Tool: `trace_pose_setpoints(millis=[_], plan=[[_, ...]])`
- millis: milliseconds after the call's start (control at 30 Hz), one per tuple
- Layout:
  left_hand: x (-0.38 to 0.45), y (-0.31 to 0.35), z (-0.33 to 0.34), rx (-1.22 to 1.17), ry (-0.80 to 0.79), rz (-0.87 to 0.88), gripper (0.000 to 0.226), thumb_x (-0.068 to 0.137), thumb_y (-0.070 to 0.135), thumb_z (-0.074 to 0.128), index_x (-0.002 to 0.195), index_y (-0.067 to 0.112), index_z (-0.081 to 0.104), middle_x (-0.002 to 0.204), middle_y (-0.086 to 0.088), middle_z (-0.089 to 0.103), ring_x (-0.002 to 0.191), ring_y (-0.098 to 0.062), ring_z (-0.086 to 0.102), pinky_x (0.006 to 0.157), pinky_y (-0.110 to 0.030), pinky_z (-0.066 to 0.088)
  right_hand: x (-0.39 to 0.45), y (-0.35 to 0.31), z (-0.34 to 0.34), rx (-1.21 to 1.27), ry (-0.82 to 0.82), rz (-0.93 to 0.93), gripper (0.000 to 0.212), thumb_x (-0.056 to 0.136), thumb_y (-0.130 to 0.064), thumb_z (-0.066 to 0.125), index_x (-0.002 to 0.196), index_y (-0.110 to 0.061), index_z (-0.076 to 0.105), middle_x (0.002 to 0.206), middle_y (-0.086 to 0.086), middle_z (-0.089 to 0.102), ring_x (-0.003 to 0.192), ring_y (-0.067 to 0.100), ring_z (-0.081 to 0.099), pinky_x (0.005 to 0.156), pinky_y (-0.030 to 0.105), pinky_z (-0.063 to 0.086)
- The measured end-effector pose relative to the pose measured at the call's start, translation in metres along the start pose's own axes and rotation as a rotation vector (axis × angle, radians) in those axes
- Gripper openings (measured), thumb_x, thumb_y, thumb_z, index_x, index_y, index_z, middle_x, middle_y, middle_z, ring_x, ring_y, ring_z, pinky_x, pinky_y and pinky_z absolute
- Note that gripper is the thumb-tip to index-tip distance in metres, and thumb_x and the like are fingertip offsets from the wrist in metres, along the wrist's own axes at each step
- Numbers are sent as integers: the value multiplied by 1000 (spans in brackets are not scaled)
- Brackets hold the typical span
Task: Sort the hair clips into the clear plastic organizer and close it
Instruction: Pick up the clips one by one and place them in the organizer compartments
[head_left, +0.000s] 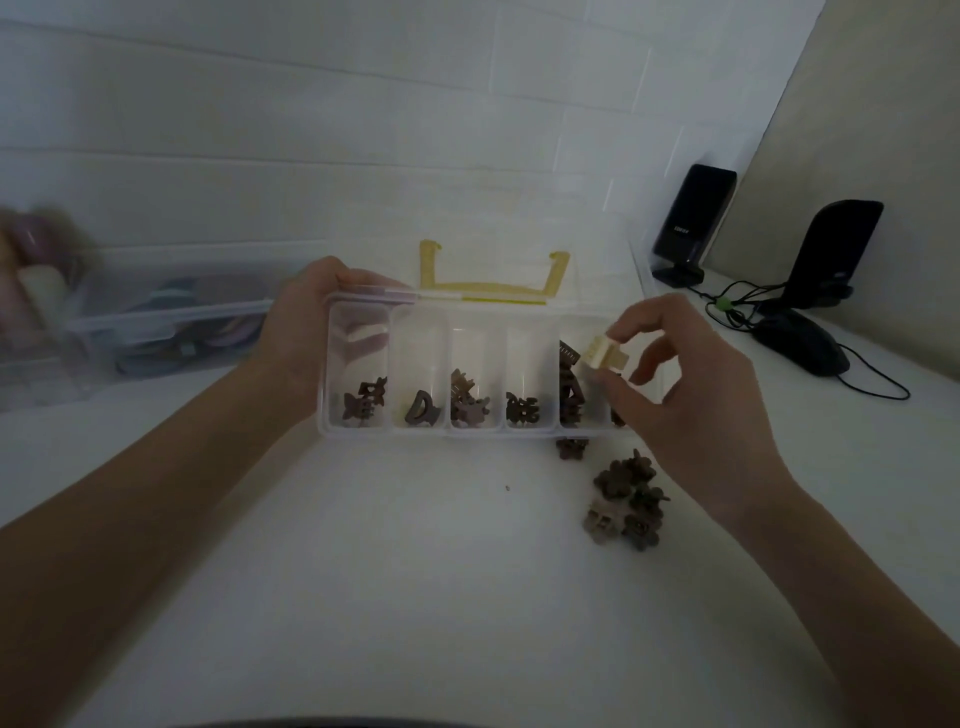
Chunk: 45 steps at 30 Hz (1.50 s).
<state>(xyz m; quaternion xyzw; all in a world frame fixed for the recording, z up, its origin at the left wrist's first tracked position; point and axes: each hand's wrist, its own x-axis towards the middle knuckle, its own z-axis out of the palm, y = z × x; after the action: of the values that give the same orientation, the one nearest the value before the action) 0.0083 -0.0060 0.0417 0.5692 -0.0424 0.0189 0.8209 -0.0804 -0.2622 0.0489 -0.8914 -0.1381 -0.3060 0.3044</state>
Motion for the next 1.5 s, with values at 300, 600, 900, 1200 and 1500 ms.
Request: trace_pose_setpoints(millis=[300, 600, 900, 1200, 1500], plan=[[-6, 2, 3, 16, -39, 25, 32, 84, 14, 31, 77, 4, 60, 66, 0, 69, 73, -15, 57, 68, -26, 44, -1, 3, 2, -33, -9, -14, 22, 77, -27, 66, 87, -33, 47, 91, -6, 65, 76, 14, 56, 57, 42, 50], [-7, 2, 3, 41, -87, 49, 31, 83, 13, 29, 79, 2, 58, 64, 1, 68, 63, -10, 56, 60, -20, 46, -2, 1, 3, -79, -24, -86, 20, 79, -26, 68, 88, -29, 50, 91, -9, 63, 73, 9, 56, 54, 34, 49], [-4, 0, 2, 36, -77, 39, 37, 82, 12, 32, 67, 9, 66, 69, -1, 70, 73, -15, 57, 60, -19, 49, -9, -9, 11, -152, -130, -315, 22, 81, -27, 62, 100, -32, 50, 81, -38, 39, 69, -17, 45, 49, 7, 36], [-5, 2, 2, 46, -46, 22, 29, 83, 12, 33, 75, 6, 60, 68, 0, 69, 70, -13, 57, 53, -16, 47, -1, 7, 1, -17, 140, -114, 18, 82, -22, 65, 91, -27, 50, 83, -16, 57, 69, 8, 58, 52, 36, 51], [-3, 14, -12, 35, -87, -19, 33, 55, 22, 43, 66, 4, 68, 60, -4, 67, 50, -12, 59, 47, -15, 45, 2, 13, -4, 259, 228, 45, 13, 85, -10, 63, 90, -14, 51, 89, -14, 58, 53, 17, 53, 47, 45, 47]])
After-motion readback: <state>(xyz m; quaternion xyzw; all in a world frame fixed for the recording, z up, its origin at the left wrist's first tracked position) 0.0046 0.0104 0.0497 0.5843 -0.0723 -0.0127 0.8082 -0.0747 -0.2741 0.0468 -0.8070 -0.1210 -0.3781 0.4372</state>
